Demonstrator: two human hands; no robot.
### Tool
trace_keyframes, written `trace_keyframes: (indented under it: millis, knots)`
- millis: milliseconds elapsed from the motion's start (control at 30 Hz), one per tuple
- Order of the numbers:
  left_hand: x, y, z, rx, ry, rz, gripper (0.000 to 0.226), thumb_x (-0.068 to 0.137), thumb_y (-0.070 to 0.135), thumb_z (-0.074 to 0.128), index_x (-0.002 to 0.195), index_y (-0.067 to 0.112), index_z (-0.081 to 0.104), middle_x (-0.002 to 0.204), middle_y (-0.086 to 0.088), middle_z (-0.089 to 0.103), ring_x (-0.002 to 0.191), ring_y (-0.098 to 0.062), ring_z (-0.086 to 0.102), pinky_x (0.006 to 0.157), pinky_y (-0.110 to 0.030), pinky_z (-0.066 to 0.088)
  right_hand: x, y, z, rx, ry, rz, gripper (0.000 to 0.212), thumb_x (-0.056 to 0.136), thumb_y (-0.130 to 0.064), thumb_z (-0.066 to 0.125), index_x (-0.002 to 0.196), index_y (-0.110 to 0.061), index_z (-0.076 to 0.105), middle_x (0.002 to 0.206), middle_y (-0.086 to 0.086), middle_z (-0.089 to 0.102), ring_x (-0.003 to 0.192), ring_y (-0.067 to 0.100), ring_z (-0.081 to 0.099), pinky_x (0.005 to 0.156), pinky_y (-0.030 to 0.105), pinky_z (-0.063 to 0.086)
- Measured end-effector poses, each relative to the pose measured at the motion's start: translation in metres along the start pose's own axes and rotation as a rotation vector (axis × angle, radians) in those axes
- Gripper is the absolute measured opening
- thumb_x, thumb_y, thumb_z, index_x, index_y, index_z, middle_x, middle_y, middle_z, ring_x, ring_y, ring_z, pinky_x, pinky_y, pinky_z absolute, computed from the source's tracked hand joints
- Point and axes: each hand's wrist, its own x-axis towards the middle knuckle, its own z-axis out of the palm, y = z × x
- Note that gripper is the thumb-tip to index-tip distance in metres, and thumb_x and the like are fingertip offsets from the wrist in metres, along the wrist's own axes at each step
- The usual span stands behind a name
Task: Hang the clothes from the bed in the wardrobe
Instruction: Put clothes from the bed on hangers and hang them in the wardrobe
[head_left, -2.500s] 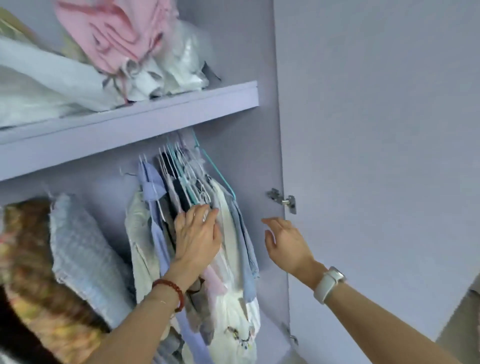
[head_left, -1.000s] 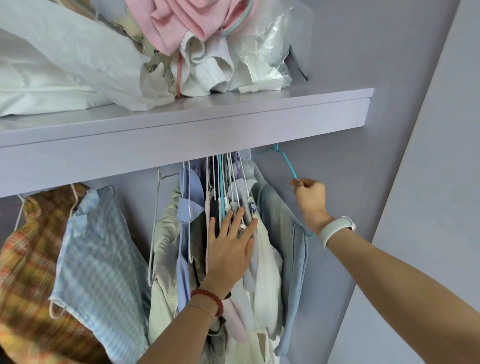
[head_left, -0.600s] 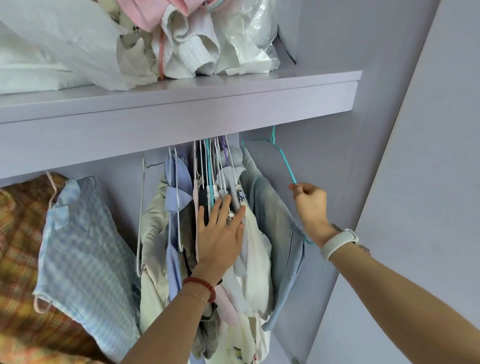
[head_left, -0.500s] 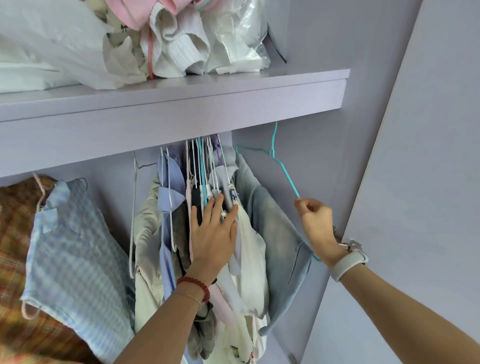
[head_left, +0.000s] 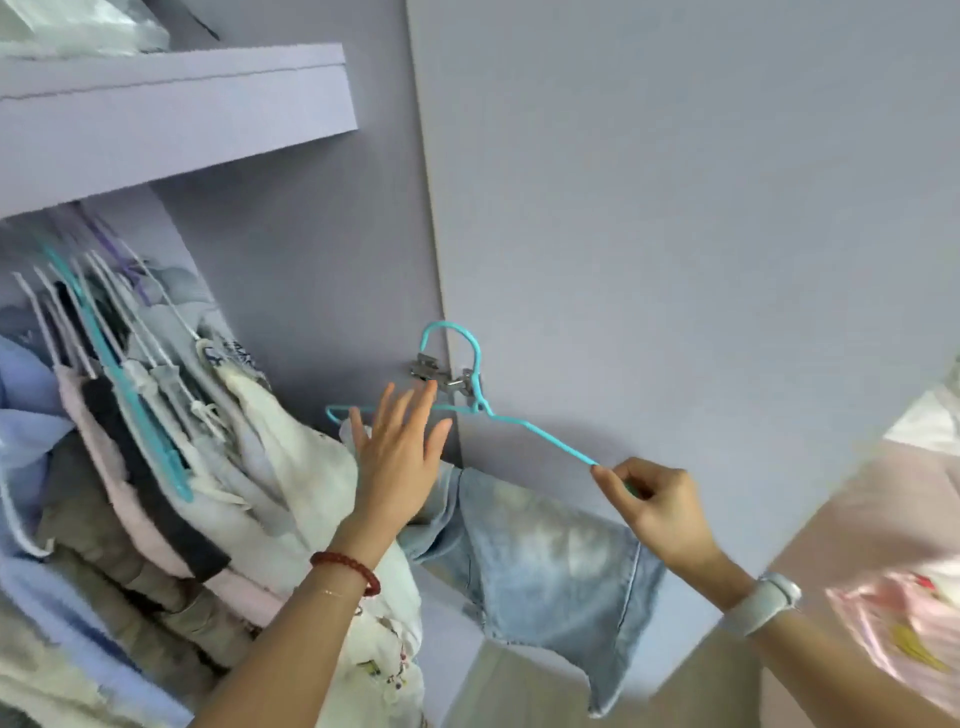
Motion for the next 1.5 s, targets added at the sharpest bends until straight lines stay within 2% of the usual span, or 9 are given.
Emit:
trace_keyframes:
  millis: [133, 233, 333, 433, 633, 767, 1000, 1300, 1500]
  knots:
    - [-0.022, 0.036, 0.032, -0.266, -0.176, 0.258, 0.039, 0.089, 0.032, 0.040, 0.086, 0.002, 0.065, 0.078, -0.015, 0.064, 0.075, -0.032, 0.060, 0.069, -0.034, 0.037, -0.055, 0.024, -0.068, -0.209, 0.068, 0.068, 0.038, 0.080, -0.027, 0.068, 0.047, -0.029, 0.050, 0.038, -0.010, 0.038, 0.042, 0.005, 0.032, 0.046, 0.017, 0.028]
    - [-0.053, 0.074, 0.063, -0.416, -0.296, 0.336, 0.033, 0.087, 0.027, 0.046, 0.083, 0.001, 0.064, 0.075, -0.014, 0.062, 0.073, -0.025, 0.055, 0.067, -0.035, 0.039, -0.103, 0.035, -0.119, -0.410, 0.097, 0.095, 0.039, 0.083, -0.029, 0.065, 0.046, -0.027, 0.052, 0.041, -0.008, 0.041, 0.042, 0.006, 0.035, 0.047, 0.021, 0.030]
    - [-0.091, 0.125, 0.087, -0.552, -0.395, 0.407, 0.024, 0.083, 0.018, 0.052, 0.083, -0.001, 0.066, 0.075, -0.015, 0.064, 0.071, -0.017, 0.052, 0.066, -0.034, 0.040, -0.149, 0.033, -0.152, -0.561, 0.165, 0.081, 0.011, 0.083, -0.024, 0.062, 0.079, -0.017, 0.069, 0.066, -0.008, 0.055, 0.053, 0.011, 0.045, 0.053, 0.025, 0.038]
    - [-0.124, 0.186, 0.098, -0.679, -0.485, 0.529, 0.021, 0.082, 0.016, 0.055, 0.085, 0.001, 0.069, 0.077, -0.011, 0.067, 0.072, -0.015, 0.052, 0.064, -0.029, 0.041, -0.179, 0.029, -0.168, -0.673, 0.206, 0.051, 0.021, 0.086, -0.025, 0.057, 0.103, -0.017, 0.068, 0.086, 0.000, 0.062, 0.066, 0.015, 0.057, 0.055, 0.025, 0.046]
    - [-0.149, 0.289, 0.089, -0.803, -0.456, 0.757, 0.014, 0.080, 0.015, 0.063, 0.087, 0.007, 0.071, 0.068, -0.002, 0.063, 0.063, -0.015, 0.051, 0.053, -0.025, 0.040, -0.223, 0.018, -0.232, -0.780, 0.495, 0.097, 0.028, 0.082, -0.035, 0.059, 0.075, -0.009, 0.068, 0.050, -0.005, 0.058, 0.042, 0.013, 0.053, 0.039, 0.021, 0.043]
    - [-0.150, 0.356, 0.088, -0.865, -0.405, 0.873, 0.015, 0.080, 0.022, 0.065, 0.084, 0.010, 0.073, 0.068, -0.001, 0.066, 0.058, -0.016, 0.056, 0.055, -0.024, 0.042, -0.245, 0.018, -0.277, -0.715, 0.555, 0.132, 0.027, 0.084, -0.036, 0.058, 0.090, -0.012, 0.069, 0.059, -0.017, 0.050, 0.046, 0.000, 0.045, 0.048, 0.012, 0.032]
    - [-0.168, 0.503, 0.114, -0.862, -0.415, 1.046, 0.011, 0.075, 0.019, 0.070, 0.078, 0.010, 0.074, 0.062, -0.001, 0.065, 0.057, -0.014, 0.054, 0.056, -0.014, 0.028, -0.270, 0.065, -0.374, -0.531, 0.816, 0.347, 0.025, 0.088, -0.022, 0.059, 0.071, -0.005, 0.065, 0.048, 0.015, 0.049, 0.044, 0.024, 0.039, 0.045, 0.033, 0.030]
    - [-0.257, 0.712, 0.170, -0.877, -0.537, 1.148, 0.017, 0.077, 0.031, 0.065, 0.080, 0.015, 0.073, 0.077, -0.001, 0.071, 0.073, -0.024, 0.062, 0.073, -0.030, 0.030, -0.344, 0.151, -0.528, -0.347, 1.169, 0.588, 0.043, 0.092, -0.029, 0.052, 0.064, 0.002, 0.060, 0.059, 0.022, 0.058, 0.057, 0.030, 0.051, 0.057, 0.039, 0.038]
    - [-0.343, 0.802, 0.234, -0.528, -0.776, 1.234, 0.045, 0.092, 0.027, 0.049, 0.136, 0.025, 0.042, 0.145, 0.000, 0.037, 0.136, -0.019, 0.026, 0.112, -0.044, 0.014, -0.402, 0.230, -0.619, -0.426, 1.243, 0.766, 0.034, 0.092, -0.030, 0.050, 0.063, -0.016, 0.060, 0.062, 0.012, 0.061, 0.063, 0.026, 0.055, 0.060, 0.035, 0.040]
